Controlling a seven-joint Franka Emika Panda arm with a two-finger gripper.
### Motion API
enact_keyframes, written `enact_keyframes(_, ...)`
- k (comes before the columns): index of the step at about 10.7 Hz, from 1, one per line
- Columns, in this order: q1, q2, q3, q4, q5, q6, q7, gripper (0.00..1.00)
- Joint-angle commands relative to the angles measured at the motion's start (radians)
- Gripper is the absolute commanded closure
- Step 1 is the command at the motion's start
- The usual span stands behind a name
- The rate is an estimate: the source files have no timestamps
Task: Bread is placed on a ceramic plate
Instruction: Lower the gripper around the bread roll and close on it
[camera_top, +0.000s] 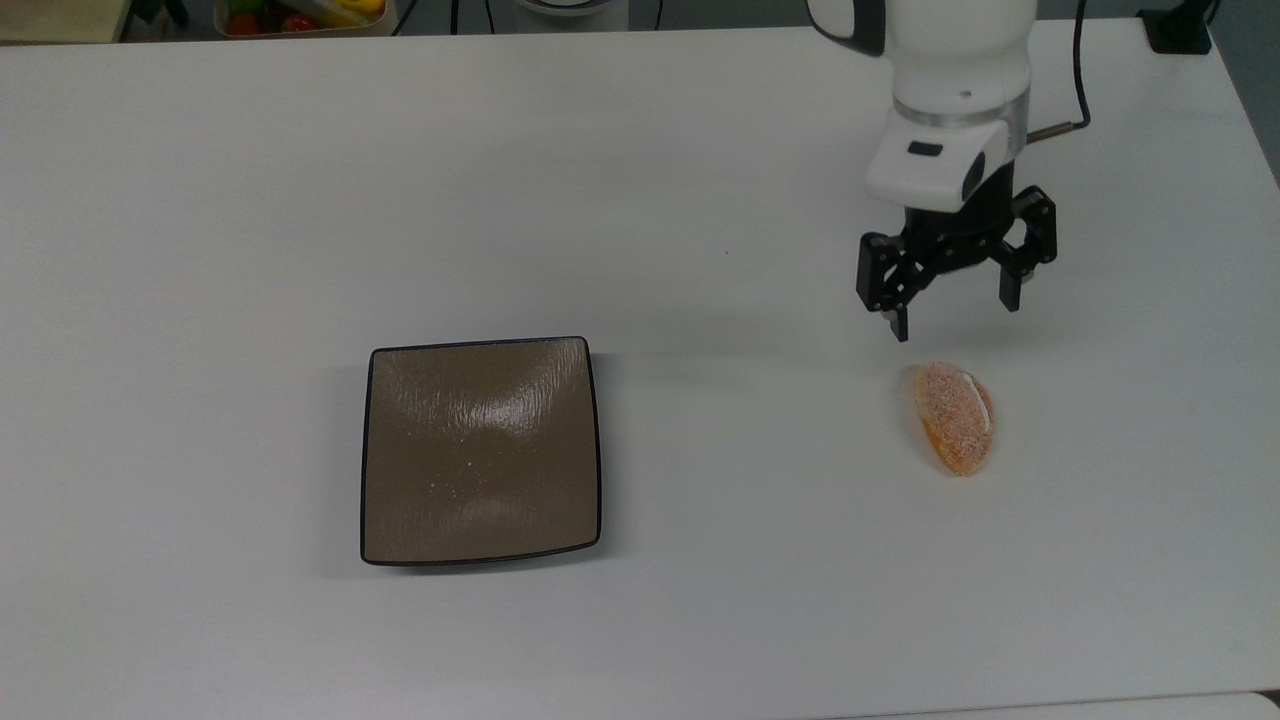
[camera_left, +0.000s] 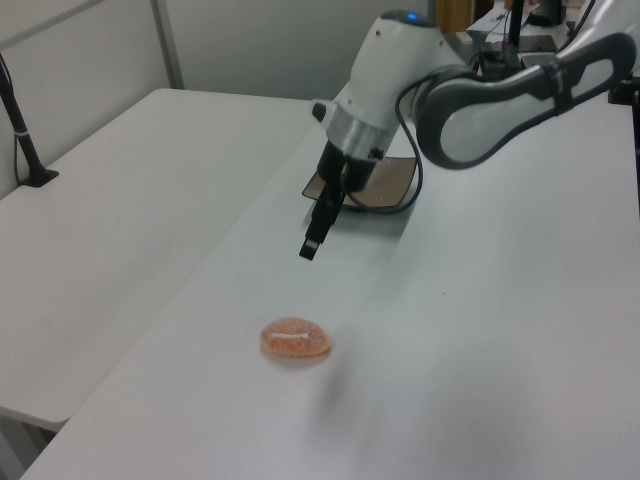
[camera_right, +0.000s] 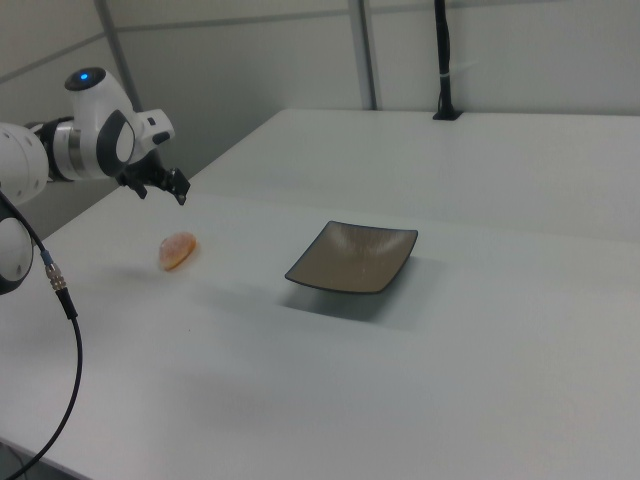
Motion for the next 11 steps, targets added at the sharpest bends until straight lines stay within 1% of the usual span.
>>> enact_keyframes(1, 0.032, 0.085, -0.009, 0.034, -0.028, 0.072, 0.027, 0.00)
enact_keyframes(4, 0.054, 0.150, -0.014, 0.045, -0.075, 0.137, 0.070, 0.00)
enact_keyframes(6, 0.064, 0.208, -0.014, 0.088, -0.086, 0.144, 0.093, 0.00)
enact_keyframes(8, 0.074, 0.244, -0.014, 0.115, -0.105, 0.144, 0.095, 0.00)
enact_keyframes(10, 0.080, 0.265, -0.014, 0.122, -0.120, 0.152, 0.096, 0.00)
enact_keyframes(11, 0.080, 0.274, -0.014, 0.120, -0.126, 0.188, 0.096, 0.00)
